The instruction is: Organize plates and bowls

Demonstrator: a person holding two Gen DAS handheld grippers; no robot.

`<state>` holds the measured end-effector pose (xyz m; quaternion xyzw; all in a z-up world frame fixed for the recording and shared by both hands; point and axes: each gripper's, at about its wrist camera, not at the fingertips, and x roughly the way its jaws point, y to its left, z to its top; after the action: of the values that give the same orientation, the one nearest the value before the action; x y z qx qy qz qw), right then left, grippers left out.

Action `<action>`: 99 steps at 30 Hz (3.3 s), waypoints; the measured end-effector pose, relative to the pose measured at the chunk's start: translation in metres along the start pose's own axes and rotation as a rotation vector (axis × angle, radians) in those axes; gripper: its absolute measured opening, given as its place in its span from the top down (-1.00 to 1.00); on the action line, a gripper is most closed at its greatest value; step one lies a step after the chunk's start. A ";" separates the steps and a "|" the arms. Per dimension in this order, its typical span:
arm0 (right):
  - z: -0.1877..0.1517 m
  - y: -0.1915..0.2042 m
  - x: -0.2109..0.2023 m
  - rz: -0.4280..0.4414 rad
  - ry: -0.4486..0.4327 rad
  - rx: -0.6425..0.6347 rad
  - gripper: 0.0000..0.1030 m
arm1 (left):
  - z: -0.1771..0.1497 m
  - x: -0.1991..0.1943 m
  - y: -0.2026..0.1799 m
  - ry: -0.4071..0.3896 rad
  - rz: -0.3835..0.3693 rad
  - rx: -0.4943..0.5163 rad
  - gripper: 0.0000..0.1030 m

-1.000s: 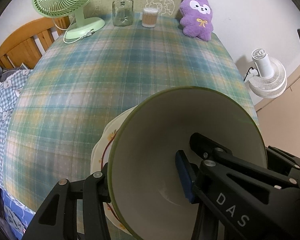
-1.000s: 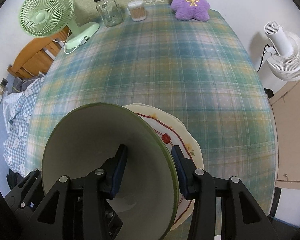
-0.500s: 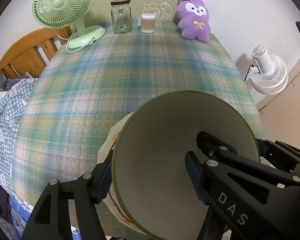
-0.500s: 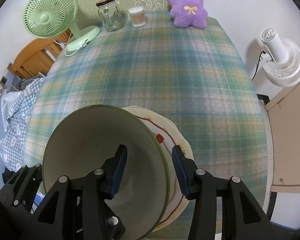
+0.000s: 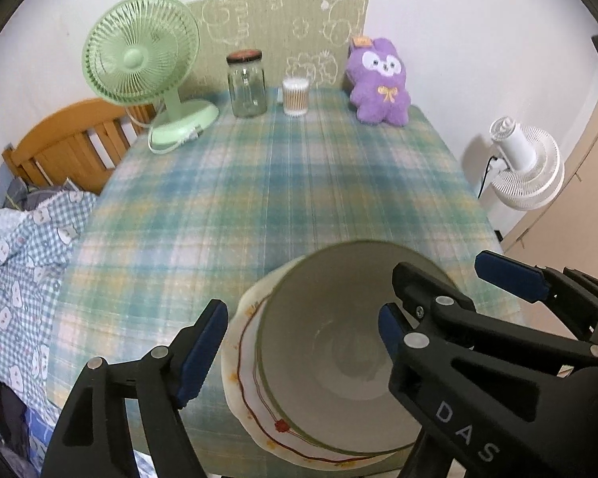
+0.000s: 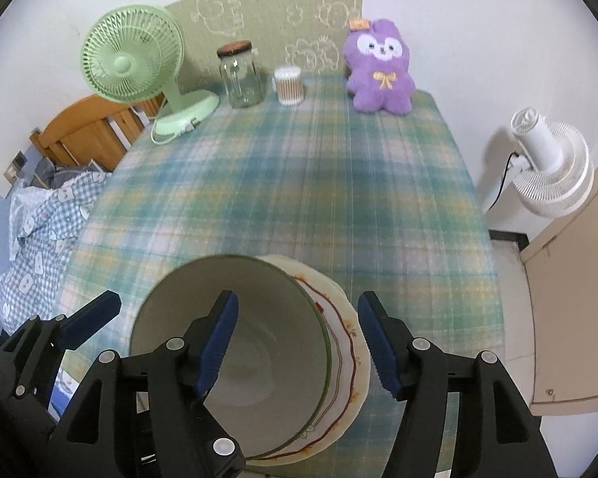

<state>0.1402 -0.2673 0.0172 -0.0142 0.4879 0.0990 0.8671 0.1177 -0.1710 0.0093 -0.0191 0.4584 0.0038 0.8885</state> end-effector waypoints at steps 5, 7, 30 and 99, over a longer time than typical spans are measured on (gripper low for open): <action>0.004 0.010 -0.023 -0.030 -0.076 -0.006 -0.28 | 0.006 -0.017 0.008 -0.074 0.003 0.013 -0.65; 0.005 0.015 -0.029 -0.040 -0.098 0.003 -0.28 | 0.007 -0.023 0.014 -0.098 0.006 0.021 -0.66; -0.031 0.123 -0.073 -0.177 -0.242 0.170 -0.42 | -0.013 -0.072 0.155 -0.242 -0.011 0.116 -0.92; -0.127 0.160 -0.072 -0.205 -0.435 0.135 -0.61 | -0.094 -0.080 0.207 -0.401 -0.012 0.030 -0.99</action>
<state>-0.0328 -0.1371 0.0239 0.0157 0.2915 -0.0217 0.9562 -0.0099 0.0330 0.0141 -0.0073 0.2723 -0.0047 0.9622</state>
